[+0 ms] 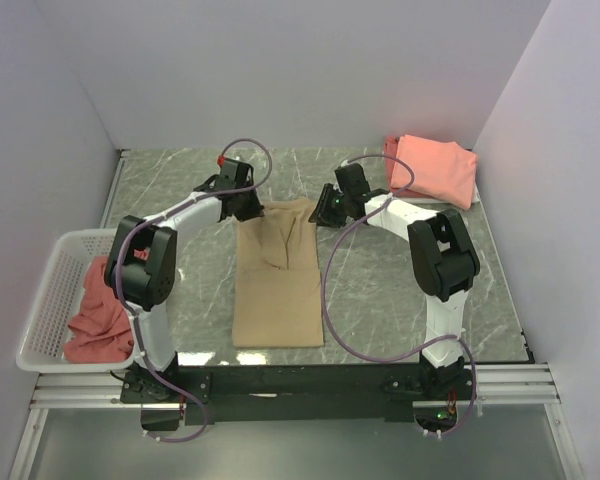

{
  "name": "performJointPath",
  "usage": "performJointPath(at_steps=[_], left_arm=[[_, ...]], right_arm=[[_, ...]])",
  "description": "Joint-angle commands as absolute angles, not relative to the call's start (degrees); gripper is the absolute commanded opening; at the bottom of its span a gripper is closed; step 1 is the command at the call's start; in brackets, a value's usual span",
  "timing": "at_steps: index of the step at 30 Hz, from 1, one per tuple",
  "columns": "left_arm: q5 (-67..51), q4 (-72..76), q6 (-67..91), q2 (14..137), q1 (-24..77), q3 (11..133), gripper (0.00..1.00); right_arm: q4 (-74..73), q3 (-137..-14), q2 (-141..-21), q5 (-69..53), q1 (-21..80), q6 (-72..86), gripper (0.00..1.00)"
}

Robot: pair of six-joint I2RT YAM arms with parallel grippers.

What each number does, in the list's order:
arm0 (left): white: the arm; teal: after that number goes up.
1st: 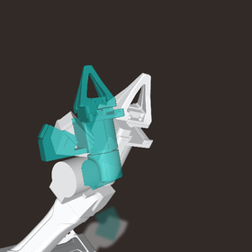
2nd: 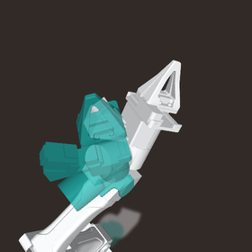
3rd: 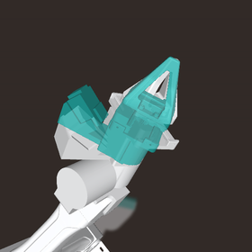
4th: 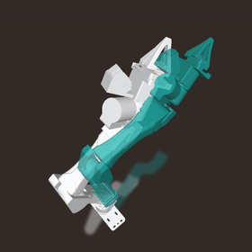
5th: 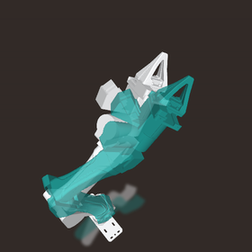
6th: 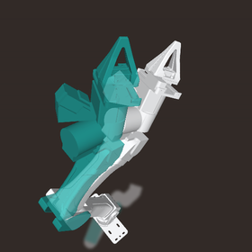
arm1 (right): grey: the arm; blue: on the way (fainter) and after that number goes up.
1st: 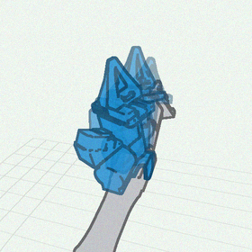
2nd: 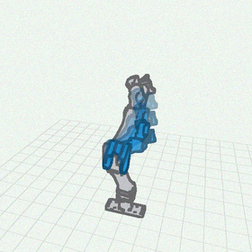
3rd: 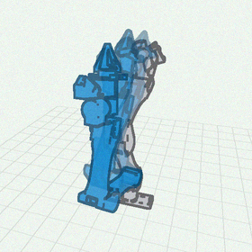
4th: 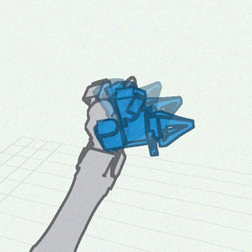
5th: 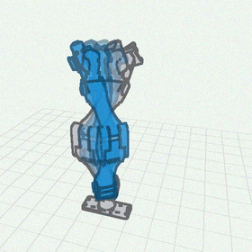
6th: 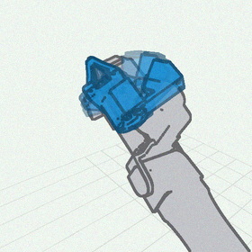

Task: Fold and stack the t-shirts
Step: Fold the tshirt

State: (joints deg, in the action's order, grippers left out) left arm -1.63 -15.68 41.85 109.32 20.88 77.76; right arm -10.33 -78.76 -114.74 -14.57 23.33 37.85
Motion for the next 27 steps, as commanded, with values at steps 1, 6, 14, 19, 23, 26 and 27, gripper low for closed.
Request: performJointPath(at_steps=[1, 6, 14, 19, 23, 26, 27], left_arm=[[1.93, -13.71, 43.33, 106.35, 20.39, 76.64, 0.01], [2.29, -12.84, 43.94, 104.5, 19.95, 73.57, 0.01], [3.25, -13.19, 45.35, 105.29, 18.99, 72.07, 0.01], [2.72, -12.83, 45.61, 106.26, 18.46, 72.24, 0.01], [2.46, -13.01, 45.79, 107.14, 18.37, 73.03, 0.01], [1.85, -12.92, 46.05, 107.05, 18.28, 73.04, 0.09], [1.76, -12.92, 46.14, 106.88, 18.28, 73.12, 0.13]], right_arm=[[-9.14, -80.95, -116.1, -14.15, 22.94, 37.62, 0.38], [-9.05, -80.6, -116.1, -13.89, 22.94, 37.62, 0.38], [-9.05, -80.51, -115.84, -13.8, 22.94, 37.44, 0.38], [-9.32, -80.33, -115.14, -12.92, 23.2, 36.83, 0.38], [-10.19, -81.03, -114.79, -11.78, 23.38, 36.12, 0.38], [-10.72, -82.0, -114.87, -10.9, 23.64, 35.42, 0.38], [-11.42, -83.13, -114.96, -10.46, 23.82, 35.33, 0.38]])
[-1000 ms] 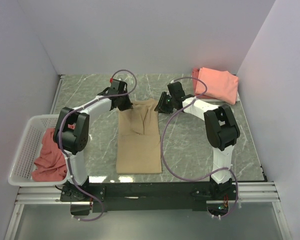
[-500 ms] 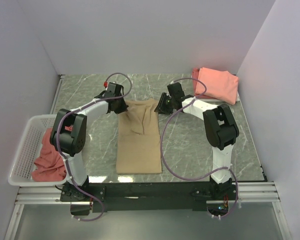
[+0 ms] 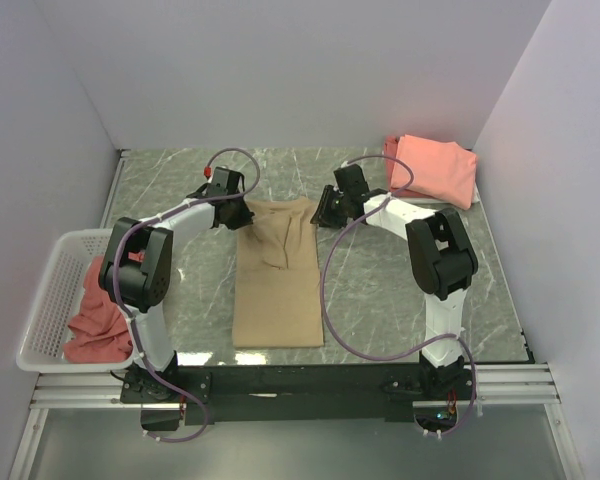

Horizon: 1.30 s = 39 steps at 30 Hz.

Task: Fold and stack the t-shirts
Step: Fold the tshirt

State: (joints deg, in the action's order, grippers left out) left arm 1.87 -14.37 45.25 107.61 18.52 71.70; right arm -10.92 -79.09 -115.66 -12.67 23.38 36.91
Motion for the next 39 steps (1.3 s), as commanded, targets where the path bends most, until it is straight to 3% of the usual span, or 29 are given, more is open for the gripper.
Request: performJointPath(at_steps=[1, 4, 8, 17, 32, 39], left_arm=[[1.76, -12.83, 45.88, 106.61, 18.28, 73.39, 0.2], [1.76, -12.92, 45.27, 105.47, 18.28, 73.91, 0.33], [2.37, -12.83, 43.25, 104.5, 18.28, 77.5, 0.39], [-1.05, -14.94, 39.9, 109.68, 19.69, 86.13, 0.36], [0.97, -22.94, 48.87, 97.84, 18.37, 77.79, 0.33], [0.53, -22.59, 48.69, 93.96, 18.02, 73.57, 0.33]], right_arm=[[-11.6, -83.67, -115.31, -10.29, 23.99, 35.07, 0.38], [-12.39, -85.6, -115.66, -8.88, 24.52, 34.72, 0.38], [-11.34, -84.99, -115.4, -8.35, 24.52, 35.59, 0.38], [-13.53, -91.56, -118.55, -7.12, 24.96, 34.72, 0.38], [-27.24, -107.13, -129.11, 8.16, 31.46, 32.96, 0.37], [-28.83, -107.49, -129.82, 11.86, 32.43, 33.66, 0.37]])
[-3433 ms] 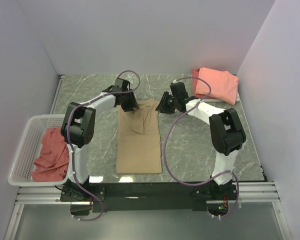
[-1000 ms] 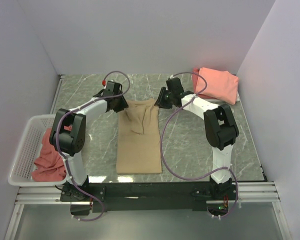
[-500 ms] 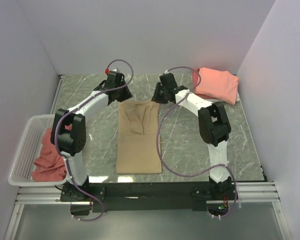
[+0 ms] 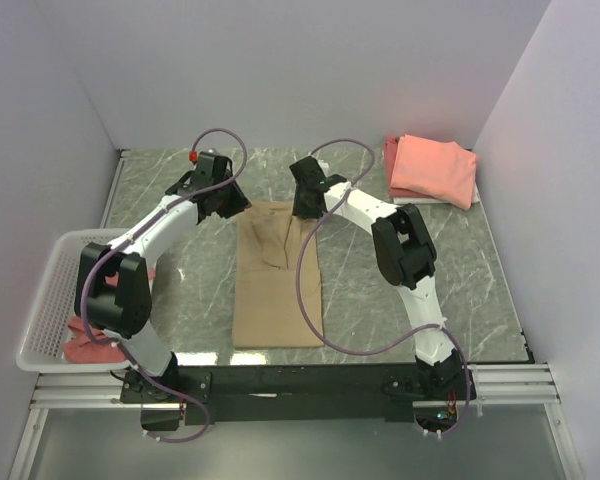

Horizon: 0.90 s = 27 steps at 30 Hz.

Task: Fold and stack the t-shirts
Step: Fold the tshirt

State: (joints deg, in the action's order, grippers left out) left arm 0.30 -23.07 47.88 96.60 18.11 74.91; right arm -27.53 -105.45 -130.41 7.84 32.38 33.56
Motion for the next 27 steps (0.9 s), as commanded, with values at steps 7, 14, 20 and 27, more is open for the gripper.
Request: performJointPath(at_steps=[7, 14, 20, 27], left_arm=[[-0.53, -22.06, 48.43, 91.93, 17.4, 71.46, 0.33], [-1.58, -21.36, 47.99, 91.93, 17.31, 70.31, 0.32], [-1.84, -21.01, 47.72, 91.58, 17.05, 69.7, 0.32], [-2.28, -20.39, 48.07, 91.84, 16.88, 68.91, 0.32]], right_arm=[[-30.24, -110.39, -132.63, 11.52, 32.87, 33.05, 0.37], [-28.39, -110.74, -132.54, 11.25, 33.75, 32.17, 0.24], [-27.87, -112.06, -132.28, 11.43, 34.28, 31.2, 0.08], [-24.17, -110.13, -130.08, 10.46, 34.63, 31.03, 0.04]])
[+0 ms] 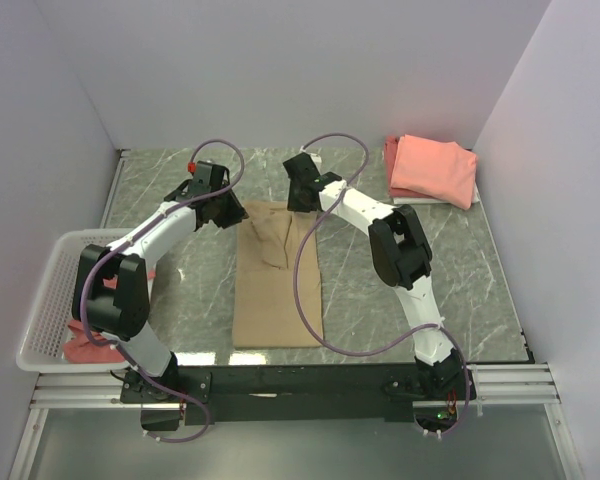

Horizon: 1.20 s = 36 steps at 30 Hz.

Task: Fold and stack the t-shirts
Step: Fold the tshirt

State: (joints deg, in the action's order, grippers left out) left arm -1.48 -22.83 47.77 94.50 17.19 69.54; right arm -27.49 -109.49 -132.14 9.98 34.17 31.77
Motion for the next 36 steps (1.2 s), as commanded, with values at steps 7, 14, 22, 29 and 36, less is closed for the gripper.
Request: performJointPath(at_steps=[7, 14, 22, 29, 36], left_arm=[[-2.46, -20.39, 47.81, 92.02, 16.79, 68.64, 0.32], [-3.16, -19.78, 47.99, 92.9, 16.7, 68.47, 0.32], [-4.66, -18.98, 48.25, 93.6, 16.61, 67.94, 0.32], [-5.53, -18.54, 48.87, 93.6, 16.44, 67.33, 0.34], [-6.68, -17.23, 50.27, 91.94, 15.56, 64.69, 0.4]], right_arm=[[-20.48, -108.28, -129.55, 7.57, 34.8, 31.2, 0.03], [-20.03, -109.85, -130.78, 5.98, 34.98, 30.41, 0.03], [-20.31, -111.27, -134.38, 3.52, 34.63, 29.62, 0.1], [-20.21, -111.62, -135.09, 0.18, 33.58, 29.01, 0.16], [-19.95, -111.01, -131.05, -4.21, 32.08, 28.83, 0.38]])
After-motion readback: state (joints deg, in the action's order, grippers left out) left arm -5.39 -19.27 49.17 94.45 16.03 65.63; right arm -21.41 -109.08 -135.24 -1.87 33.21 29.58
